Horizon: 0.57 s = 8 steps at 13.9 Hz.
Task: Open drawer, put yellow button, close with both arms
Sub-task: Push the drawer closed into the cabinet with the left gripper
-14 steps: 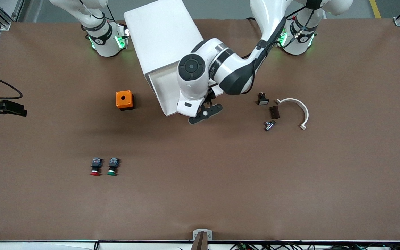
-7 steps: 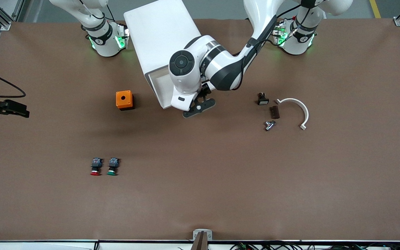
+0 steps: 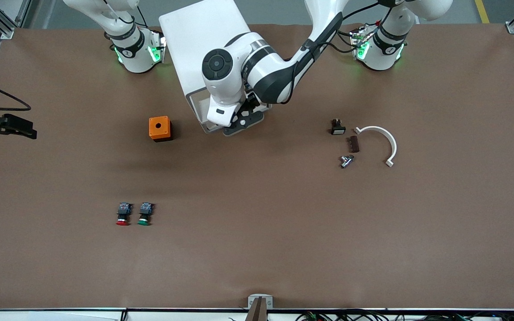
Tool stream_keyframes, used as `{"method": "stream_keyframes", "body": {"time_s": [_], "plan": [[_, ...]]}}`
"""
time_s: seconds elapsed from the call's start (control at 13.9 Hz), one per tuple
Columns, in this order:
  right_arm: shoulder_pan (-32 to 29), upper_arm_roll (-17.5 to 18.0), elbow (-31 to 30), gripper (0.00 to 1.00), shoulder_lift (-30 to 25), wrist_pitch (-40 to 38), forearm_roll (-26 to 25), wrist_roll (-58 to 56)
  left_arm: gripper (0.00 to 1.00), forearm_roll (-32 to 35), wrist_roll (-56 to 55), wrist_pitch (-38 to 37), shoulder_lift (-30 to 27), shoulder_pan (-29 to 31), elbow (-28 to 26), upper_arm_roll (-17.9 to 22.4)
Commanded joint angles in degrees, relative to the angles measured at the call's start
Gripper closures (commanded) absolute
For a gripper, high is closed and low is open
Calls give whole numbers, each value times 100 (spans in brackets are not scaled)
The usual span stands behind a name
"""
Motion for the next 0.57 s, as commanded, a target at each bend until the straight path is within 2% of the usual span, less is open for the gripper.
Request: {"method": "stream_keyframes", "body": {"time_s": [0.0, 0.5], "plan": [[114, 15, -694, 0, -576, 328, 53, 191, 1, -347, -275, -24, -36, 3, -103, -151], [115, -29, -730, 0, -674, 355, 53, 306, 1, -1665, -320, 3, -36, 47, -173, -161]]}}
